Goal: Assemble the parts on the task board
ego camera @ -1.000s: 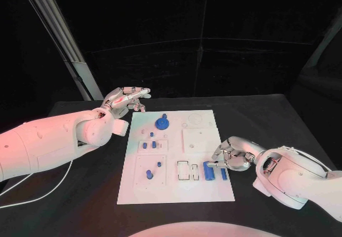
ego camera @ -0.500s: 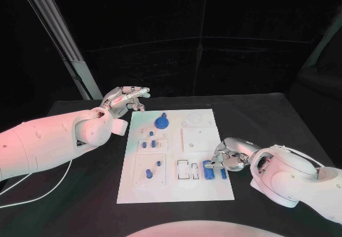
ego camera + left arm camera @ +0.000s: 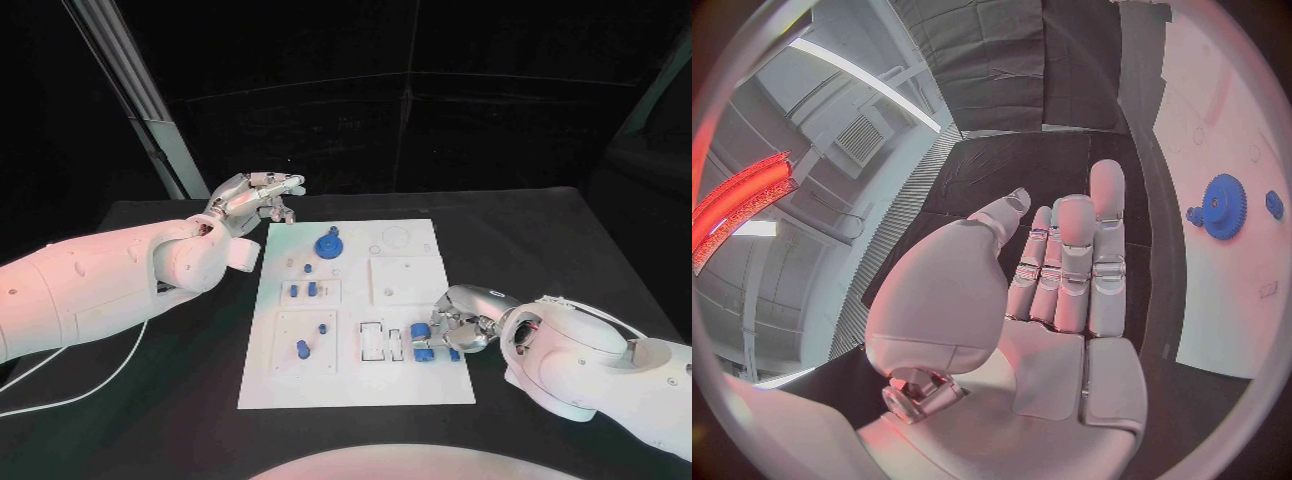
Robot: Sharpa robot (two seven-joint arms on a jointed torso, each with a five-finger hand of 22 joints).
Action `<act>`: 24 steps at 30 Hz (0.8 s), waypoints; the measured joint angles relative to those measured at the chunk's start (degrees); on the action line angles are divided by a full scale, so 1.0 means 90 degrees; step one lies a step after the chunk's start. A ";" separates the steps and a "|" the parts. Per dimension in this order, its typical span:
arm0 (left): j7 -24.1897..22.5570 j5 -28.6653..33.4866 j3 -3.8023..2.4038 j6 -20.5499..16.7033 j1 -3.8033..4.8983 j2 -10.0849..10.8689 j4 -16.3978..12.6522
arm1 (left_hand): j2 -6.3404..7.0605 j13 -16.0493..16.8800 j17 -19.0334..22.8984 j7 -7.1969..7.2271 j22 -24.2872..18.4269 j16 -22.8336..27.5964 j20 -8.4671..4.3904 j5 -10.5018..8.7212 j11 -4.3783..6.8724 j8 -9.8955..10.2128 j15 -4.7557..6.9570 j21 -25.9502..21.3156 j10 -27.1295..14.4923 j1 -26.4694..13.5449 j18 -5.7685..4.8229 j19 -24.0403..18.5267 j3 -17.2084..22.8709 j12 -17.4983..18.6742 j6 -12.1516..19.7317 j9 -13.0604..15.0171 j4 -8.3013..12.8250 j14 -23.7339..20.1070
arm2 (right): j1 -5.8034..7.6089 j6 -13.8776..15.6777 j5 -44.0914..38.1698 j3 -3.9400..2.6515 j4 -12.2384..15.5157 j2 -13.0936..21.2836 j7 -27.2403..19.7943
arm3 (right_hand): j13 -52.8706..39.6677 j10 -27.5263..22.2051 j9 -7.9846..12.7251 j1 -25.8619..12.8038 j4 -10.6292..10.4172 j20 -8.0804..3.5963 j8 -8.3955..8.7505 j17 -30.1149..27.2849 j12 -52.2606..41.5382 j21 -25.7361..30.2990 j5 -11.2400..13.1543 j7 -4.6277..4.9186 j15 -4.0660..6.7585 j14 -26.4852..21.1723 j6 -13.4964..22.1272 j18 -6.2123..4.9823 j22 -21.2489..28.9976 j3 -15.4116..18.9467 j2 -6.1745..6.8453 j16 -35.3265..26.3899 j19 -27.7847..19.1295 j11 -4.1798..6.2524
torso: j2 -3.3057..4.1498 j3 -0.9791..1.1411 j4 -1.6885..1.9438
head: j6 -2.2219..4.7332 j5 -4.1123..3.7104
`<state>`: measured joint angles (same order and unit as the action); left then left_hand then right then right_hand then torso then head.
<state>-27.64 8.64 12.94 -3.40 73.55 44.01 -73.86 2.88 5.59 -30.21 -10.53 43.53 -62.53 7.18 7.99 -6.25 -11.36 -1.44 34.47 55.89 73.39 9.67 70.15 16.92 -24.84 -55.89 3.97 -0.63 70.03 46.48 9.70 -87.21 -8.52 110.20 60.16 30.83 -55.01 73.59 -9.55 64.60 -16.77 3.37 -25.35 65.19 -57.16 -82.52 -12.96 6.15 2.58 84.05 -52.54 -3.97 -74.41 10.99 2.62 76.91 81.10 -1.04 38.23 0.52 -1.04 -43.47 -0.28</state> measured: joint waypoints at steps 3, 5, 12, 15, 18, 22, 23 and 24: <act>0.0001 0.0000 0.0000 0.0002 0.0000 0.0004 -0.0006 | 0.0000 0.0000 0.0000 0.0000 0.0000 0.0000 0.0000 0.0000 0.0000 0.0000 0.0000 0.0000 0.0000 0.0000 0.0000 0.0000 0.0000 0.0000 0.0000 0.0000 0.0000 0.0000 | -0.0045 -0.0061 -0.0139 -0.0009 -0.0006 -0.0050 0.0015 | -0.0043 0.0002 -0.0043 0.0000 0.0000 0.0000 -0.0056 0.0007 -0.0004 0.0000 0.0000 -0.0013 0.0000 0.0000 0.0012 0.0000 -0.0010 0.0000 0.0000 0.0026 0.0000 0.0002 | -0.0001 -0.0002 0.0000 | -0.0012 0.0001; 0.0002 0.0000 0.0000 0.0004 0.0000 0.0008 -0.0007 | 0.0000 0.0000 0.0000 0.0000 0.0000 0.0000 0.0000 0.0000 0.0000 0.0000 0.0000 0.0000 0.0000 0.0000 0.0000 0.0000 0.0000 0.0000 0.0000 0.0000 0.0000 0.0000 | -0.0061 -0.0101 -0.0290 -0.0020 -0.0018 -0.0091 0.0020 | -0.0070 0.0002 -0.0065 0.0002 0.0000 0.0000 -0.0084 0.0007 -0.0048 0.0000 0.0000 -0.0031 0.0000 0.0000 0.0027 0.0000 -0.0010 0.0000 0.0002 0.0027 0.0000 0.0002 | -0.0001 -0.0002 0.0000 | -0.0018 0.0007; 0.0005 0.0000 0.0000 0.0010 0.0000 0.0013 -0.0009 | 0.0000 0.0000 0.0000 0.0000 0.0000 0.0000 0.0000 0.0000 0.0000 0.0000 0.0000 0.0000 0.0000 0.0000 0.0000 0.0000 0.0000 0.0000 0.0000 0.0000 0.0000 0.0000 | -0.0103 -0.0223 -0.0911 -0.0029 -0.0061 -0.0239 0.0017 | -0.0256 0.0071 -0.0164 0.0567 0.0058 0.0000 -0.0199 0.0031 -0.0132 -0.0025 -0.0100 -0.0095 0.0013 -0.0013 0.0048 -0.0001 -0.0026 -0.0058 0.0070 0.0027 0.0000 0.0025 | -0.0001 -0.0002 0.0001 | -0.0018 0.0023; 0.0006 0.0000 0.0000 0.0012 0.0000 0.0016 -0.0012 | 0.0000 0.0001 -0.0001 0.0000 0.0001 0.0000 0.0000 0.0000 0.0000 0.0000 0.0000 0.0000 0.0000 0.0000 0.0000 0.0000 0.0000 0.0000 0.0000 0.0000 0.0000 0.0000 | -0.0116 -0.0272 -0.1165 -0.0032 -0.0073 -0.0301 0.0009 | -0.0318 0.0070 -0.0211 0.0738 0.0068 -0.0001 -0.0240 0.0042 -0.0153 -0.0025 -0.0100 -0.0085 0.0022 -0.0023 0.0085 -0.0001 -0.0034 -0.0068 0.0039 0.0026 0.0001 0.0025 | -0.0001 -0.0002 0.0002 | -0.0015 0.0024; 0.0006 0.0000 0.0000 0.0013 0.0000 0.0019 -0.0015 | 0.0000 0.0001 -0.0001 0.0000 0.0001 0.0000 0.0000 0.0000 0.0000 0.0000 0.0000 0.0000 0.0000 0.0000 0.0000 0.0000 0.0000 0.0000 0.0000 0.0000 0.0000 0.0000 | -0.0126 -0.0304 -0.1368 -0.0034 -0.0074 -0.0340 0.0004 | -0.0386 0.0117 -0.0214 0.0977 0.0122 -0.0024 -0.0289 0.0071 -0.0176 -0.0025 -0.0205 -0.0068 0.0022 -0.0023 0.0103 -0.0002 -0.0056 -0.0123 0.0002 0.0026 0.0023 0.0024 | -0.0002 -0.0002 0.0002 | -0.0012 0.0032; 0.0007 0.0000 0.0000 0.0013 0.0000 0.0026 -0.0017 | 0.0000 -0.0001 -0.0001 0.0000 -0.0003 0.0000 0.0000 0.0000 0.0000 0.0000 0.0000 0.0000 0.0000 0.0000 0.0000 0.0000 -0.0022 0.0000 0.0000 0.0000 -0.0016 0.0000 | -0.0130 -0.0313 -0.1543 -0.0037 -0.0072 -0.0356 0.0003 | -0.0447 0.0115 -0.0260 0.1186 0.0191 -0.0024 -0.0333 0.0101 -0.0184 -0.0048 -0.0764 -0.0046 0.0046 0.0000 0.0159 -0.0001 -0.0056 -0.0156 -0.0079 0.0026 0.0023 0.0024 | -0.0004 -0.0002 0.0002 | -0.0009 0.0036; 0.0007 0.0000 0.0000 0.0014 0.0000 0.0029 -0.0018 | 0.0000 -0.0004 -0.0001 0.0000 -0.0008 0.0000 0.0000 0.0000 0.0000 0.0000 0.0000 0.0000 0.0000 0.0000 0.0000 0.0000 -0.0044 0.0000 0.0000 0.0000 -0.0007 0.0000 | -0.0131 -0.0311 -0.1569 -0.0037 -0.0068 -0.0356 0.0003 | -0.0466 0.0116 -0.0269 0.1213 0.0191 -0.0024 -0.0331 0.0118 -0.0200 -0.0051 -0.1009 -0.0062 0.0046 0.0000 0.0146 -0.0001 -0.0056 -0.0156 -0.0106 0.0026 0.0023 0.0025 | -0.0004 -0.0002 0.0002 | -0.0007 0.0038; 0.0007 0.0000 0.0000 0.0014 0.0000 0.0031 -0.0019 | 0.0000 -0.0006 -0.0001 0.0000 -0.0009 0.0000 0.0000 0.0000 0.0000 0.0000 0.0000 0.0000 0.0000 0.0000 0.0000 0.0000 -0.0044 0.0000 0.0000 0.0000 -0.0007 0.0000 | -0.0131 -0.0306 -0.1588 -0.0037 -0.0064 -0.0356 0.0004 | -0.0483 0.0118 -0.0269 0.1233 0.0181 -0.0026 -0.0322 0.0131 -0.0200 -0.0051 -0.1242 -0.0082 0.0045 0.0000 0.0142 -0.0001 -0.0056 -0.0148 -0.0126 0.0026 0.0025 0.0027 | -0.0004 -0.0002 0.0001 | -0.0006 0.0040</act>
<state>-27.58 8.64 12.94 -3.27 73.54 44.28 -74.02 2.88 5.54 -30.22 -10.53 43.45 -62.53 7.18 7.99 -6.25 -11.36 -1.44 34.47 55.90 73.39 9.67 70.15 16.53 -24.84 -55.89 3.97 -0.70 70.03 45.30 6.95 -101.51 -8.86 109.63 56.96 30.86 -59.36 74.65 -11.97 75.70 -15.14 3.14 -28.25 66.37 -58.96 -82.98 -24.13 5.41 2.99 84.05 -51.26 -3.98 -74.91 9.66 1.49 77.14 81.33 -0.80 38.19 0.49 -1.03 -43.52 0.08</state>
